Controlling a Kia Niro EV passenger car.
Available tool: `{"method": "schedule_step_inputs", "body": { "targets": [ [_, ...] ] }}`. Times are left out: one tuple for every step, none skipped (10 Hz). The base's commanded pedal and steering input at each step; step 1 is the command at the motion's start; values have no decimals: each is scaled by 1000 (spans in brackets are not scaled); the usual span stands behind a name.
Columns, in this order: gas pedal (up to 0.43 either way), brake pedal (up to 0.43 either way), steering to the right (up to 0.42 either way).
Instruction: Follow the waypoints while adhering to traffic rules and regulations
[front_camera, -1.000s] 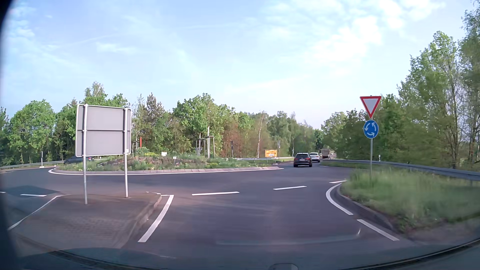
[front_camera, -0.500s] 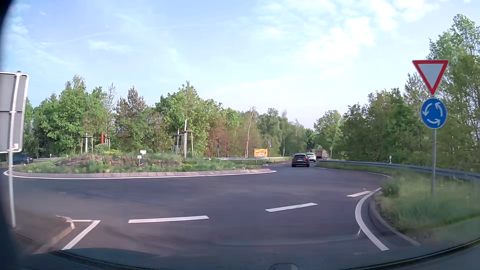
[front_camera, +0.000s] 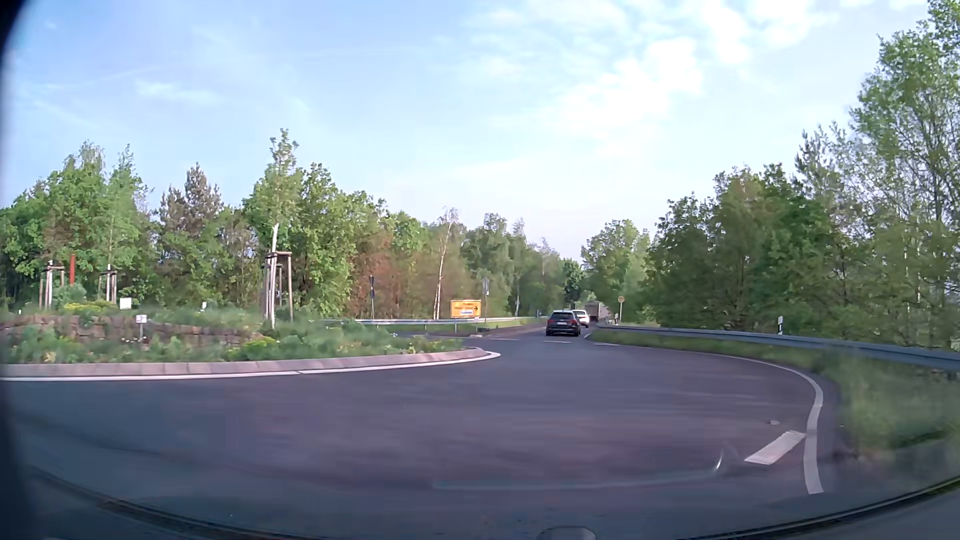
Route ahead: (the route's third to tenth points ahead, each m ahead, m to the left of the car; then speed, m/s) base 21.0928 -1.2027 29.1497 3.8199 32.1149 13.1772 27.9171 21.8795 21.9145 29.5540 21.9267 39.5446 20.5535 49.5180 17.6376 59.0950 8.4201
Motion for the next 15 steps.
{"method": "schedule_step_inputs", "body": {
  "targets": [
    [0, 165, 109],
    [0, 165, 115],
    [0, 171, 115],
    [0, 171, 115],
    [0, 171, 115],
    [0, 171, 106],
    [0, 165, 91],
    [0, 171, 65],
    [0, 165, 42],
    [0, 165, 19],
    [0, 165, -20],
    [0, 159, -66],
    [0, 152, -97],
    [0, 146, -132],
    [0, 140, -153]
  ]
}}
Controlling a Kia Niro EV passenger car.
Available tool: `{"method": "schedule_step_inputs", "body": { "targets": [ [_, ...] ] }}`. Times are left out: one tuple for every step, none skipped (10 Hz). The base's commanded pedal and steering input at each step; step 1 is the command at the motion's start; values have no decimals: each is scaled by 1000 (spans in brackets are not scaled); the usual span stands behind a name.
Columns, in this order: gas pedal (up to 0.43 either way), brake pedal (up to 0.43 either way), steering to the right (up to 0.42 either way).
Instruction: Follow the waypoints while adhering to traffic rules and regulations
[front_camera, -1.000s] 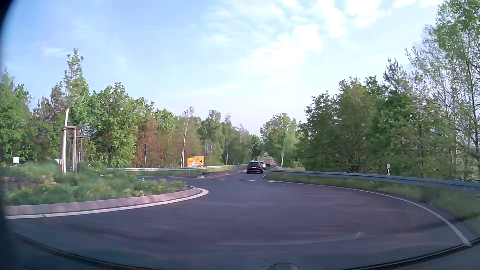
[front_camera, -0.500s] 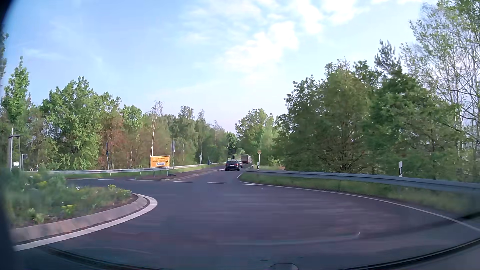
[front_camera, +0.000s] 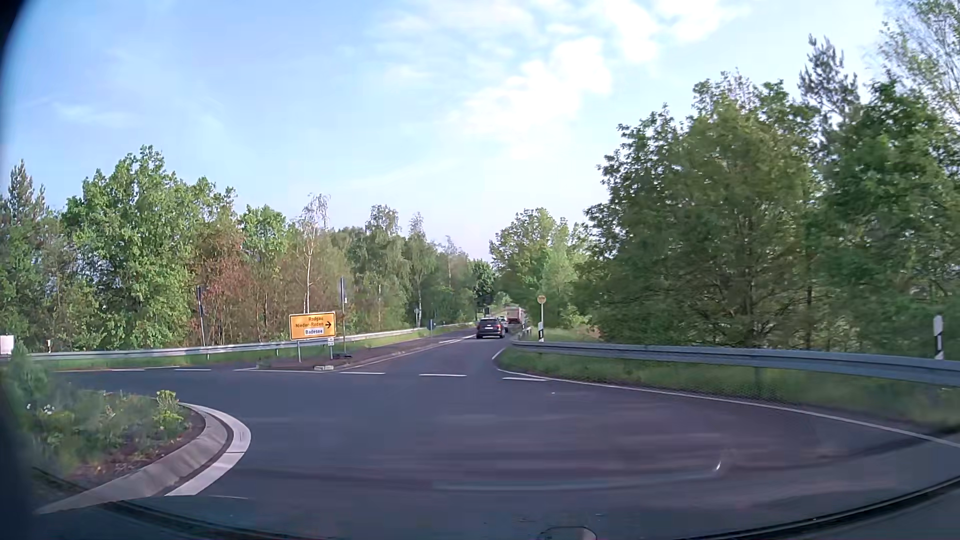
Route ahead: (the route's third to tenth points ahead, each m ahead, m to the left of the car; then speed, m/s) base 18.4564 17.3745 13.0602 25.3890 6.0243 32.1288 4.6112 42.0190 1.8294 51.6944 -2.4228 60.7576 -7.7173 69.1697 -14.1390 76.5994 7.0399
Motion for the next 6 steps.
{"method": "schedule_step_inputs", "body": {
  "targets": [
    [0, 134, -176],
    [0, 134, -191],
    [0, 128, -202],
    [0, 122, -214],
    [0, 116, -224],
    [0, 116, -234]
  ]
}}
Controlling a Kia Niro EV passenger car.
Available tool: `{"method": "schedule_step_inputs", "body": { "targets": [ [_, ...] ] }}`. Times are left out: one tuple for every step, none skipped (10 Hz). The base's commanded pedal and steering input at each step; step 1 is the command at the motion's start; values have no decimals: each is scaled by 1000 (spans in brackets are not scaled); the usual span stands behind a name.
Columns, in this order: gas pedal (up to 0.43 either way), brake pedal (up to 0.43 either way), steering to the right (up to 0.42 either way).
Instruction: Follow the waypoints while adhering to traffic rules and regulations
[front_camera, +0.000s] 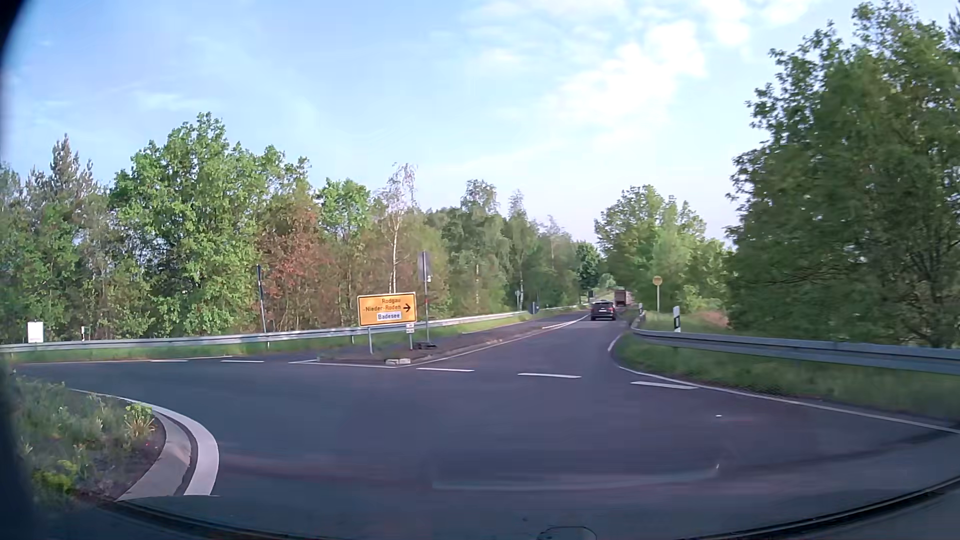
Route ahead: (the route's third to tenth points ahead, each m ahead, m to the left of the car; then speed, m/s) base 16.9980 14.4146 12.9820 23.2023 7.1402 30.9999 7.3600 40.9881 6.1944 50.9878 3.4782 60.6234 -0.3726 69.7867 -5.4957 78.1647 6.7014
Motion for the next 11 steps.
{"method": "schedule_step_inputs", "body": {
  "targets": [
    [0, 116, -251],
    [0, 116, -267],
    [0, 104, -281],
    [0, 91, -288],
    [0, 67, -294],
    [0, 37, -301],
    [0, 12, -309],
    [0, 0, -318],
    [0, 0, -325],
    [0, 0, -327],
    [0, 0, -331]
  ]
}}
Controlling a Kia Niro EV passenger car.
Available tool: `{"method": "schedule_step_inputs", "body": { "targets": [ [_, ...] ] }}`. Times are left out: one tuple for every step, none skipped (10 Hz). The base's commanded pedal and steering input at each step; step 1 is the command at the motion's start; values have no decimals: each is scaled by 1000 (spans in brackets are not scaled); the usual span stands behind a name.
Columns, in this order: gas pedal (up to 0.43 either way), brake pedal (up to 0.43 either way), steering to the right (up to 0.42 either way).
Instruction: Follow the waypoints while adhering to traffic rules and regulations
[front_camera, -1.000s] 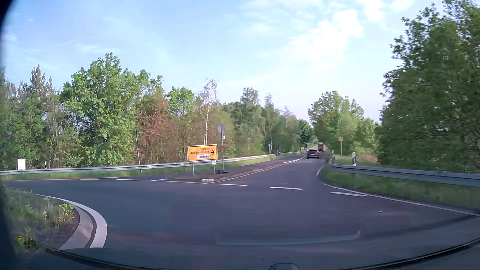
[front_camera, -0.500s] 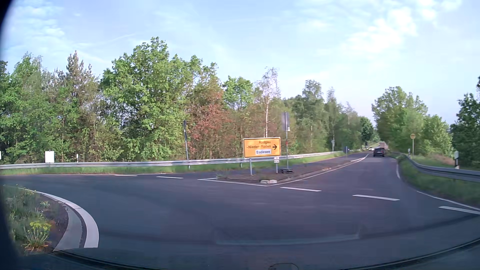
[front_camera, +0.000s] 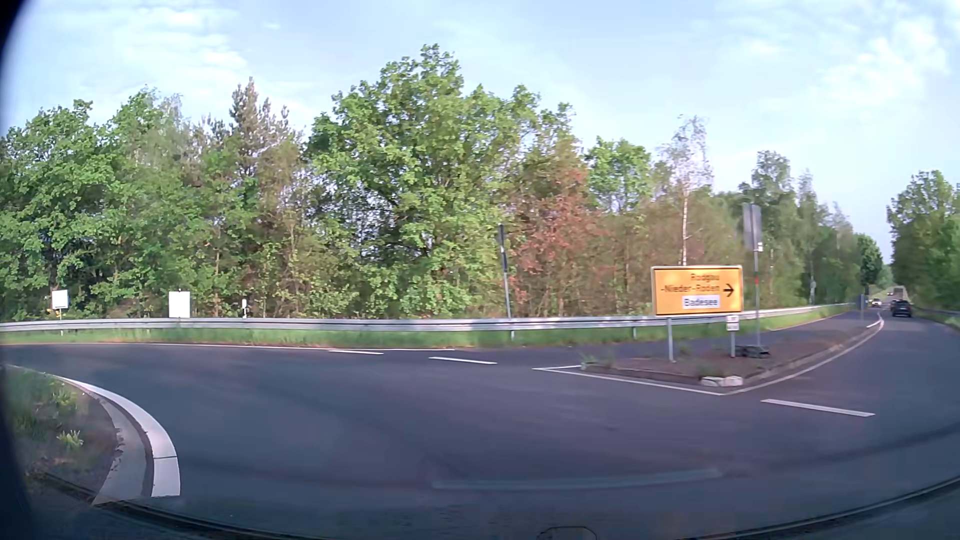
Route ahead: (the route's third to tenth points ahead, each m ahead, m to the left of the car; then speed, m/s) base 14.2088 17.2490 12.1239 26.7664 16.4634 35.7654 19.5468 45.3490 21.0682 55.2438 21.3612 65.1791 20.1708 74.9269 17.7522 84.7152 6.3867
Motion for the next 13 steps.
{"method": "schedule_step_inputs", "body": {
  "targets": [
    [0, 0, -338],
    [0, 0, -345],
    [28, 0, -350],
    [59, 0, -355],
    [87, 0, -360],
    [98, 0, -364],
    [130, 0, -367],
    [130, 0, -367],
    [130, 0, -367],
    [138, 0, -367],
    [150, 0, -367],
    [169, 0, -366],
    [169, 0, -366]
  ]
}}
